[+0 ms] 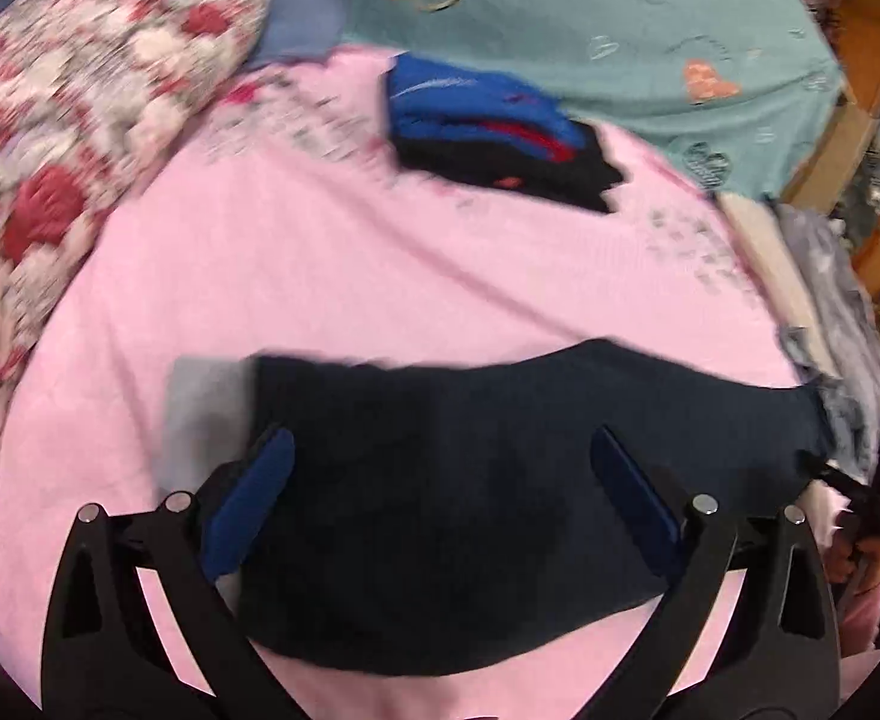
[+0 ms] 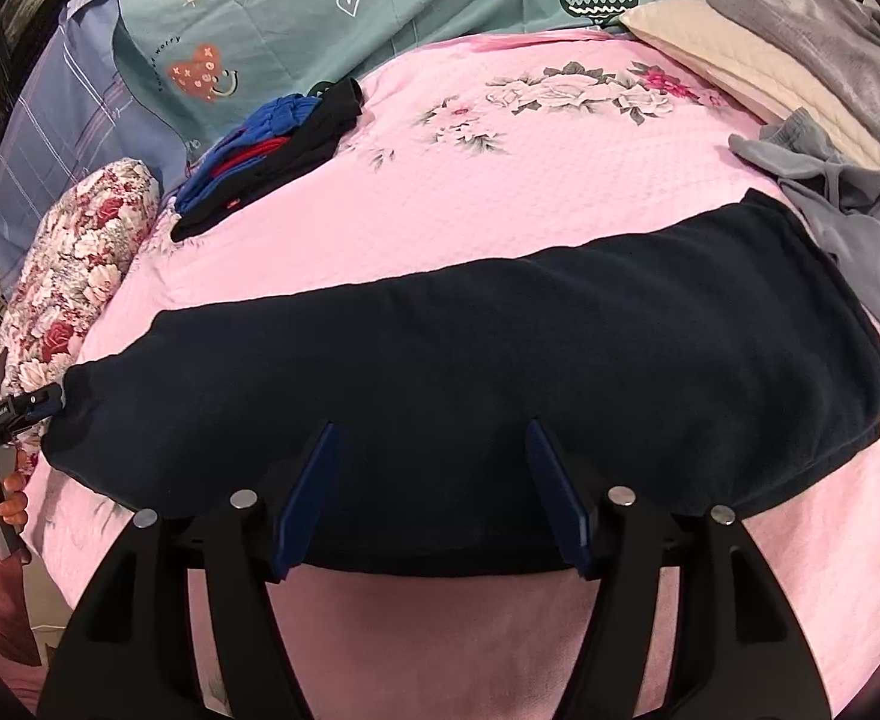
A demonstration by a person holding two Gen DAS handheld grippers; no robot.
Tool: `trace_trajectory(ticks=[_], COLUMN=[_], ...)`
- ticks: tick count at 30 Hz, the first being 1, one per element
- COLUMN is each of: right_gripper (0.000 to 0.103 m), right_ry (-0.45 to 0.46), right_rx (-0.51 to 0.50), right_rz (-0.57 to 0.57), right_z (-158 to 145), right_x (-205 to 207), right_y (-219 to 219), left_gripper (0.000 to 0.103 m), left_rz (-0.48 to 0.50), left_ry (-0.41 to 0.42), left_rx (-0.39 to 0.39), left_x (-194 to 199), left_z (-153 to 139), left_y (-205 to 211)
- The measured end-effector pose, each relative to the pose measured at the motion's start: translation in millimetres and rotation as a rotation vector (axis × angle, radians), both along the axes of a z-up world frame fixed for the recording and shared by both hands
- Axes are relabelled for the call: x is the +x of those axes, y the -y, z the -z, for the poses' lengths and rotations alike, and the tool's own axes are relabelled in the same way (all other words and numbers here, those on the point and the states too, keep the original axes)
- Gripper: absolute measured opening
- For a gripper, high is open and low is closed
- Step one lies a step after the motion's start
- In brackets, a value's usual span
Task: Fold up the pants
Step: 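Press the folded pants flat with both open tools, then grasp the plaid-lined waistband end with the right tool and lift it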
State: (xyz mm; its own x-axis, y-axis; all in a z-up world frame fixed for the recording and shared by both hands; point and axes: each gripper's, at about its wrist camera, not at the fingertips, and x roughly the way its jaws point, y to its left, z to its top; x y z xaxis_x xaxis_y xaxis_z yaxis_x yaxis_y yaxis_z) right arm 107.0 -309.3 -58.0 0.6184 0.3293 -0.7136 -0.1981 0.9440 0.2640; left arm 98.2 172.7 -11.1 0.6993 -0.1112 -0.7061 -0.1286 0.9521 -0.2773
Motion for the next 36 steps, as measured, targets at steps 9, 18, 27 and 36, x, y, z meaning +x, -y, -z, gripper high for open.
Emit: trace_trajectory(ticks=[9,18,27,36], right_gripper=[0.073,0.074,0.075,0.075], right_ry=[-0.004,-0.012,-0.024,-0.022], right_rx=[0.079,0.173,0.237,0.222], right_rz=[-0.015,-0.02,-0.025,-0.026], right_z=[0.0,1.2,0.7,0.3], right_x=[1.0,2.4,5.3,4.0], right_y=[6.5,16.9,22.9,20.7], left_gripper=[0.101,0.1,0.1,0.1], left_rz=[0.09,-0.071,0.127,0.095], left_ry=[-0.165,-0.132,-0.071,-0.172], left_rx=[-0.015,-0.036,0.115,0.285], left_x=[69.8,5.5,-13.3,-30.1], left_z=[50.5,40.4,29.0,50.1], left_y=[48.8,-6.5,93.6,93.0])
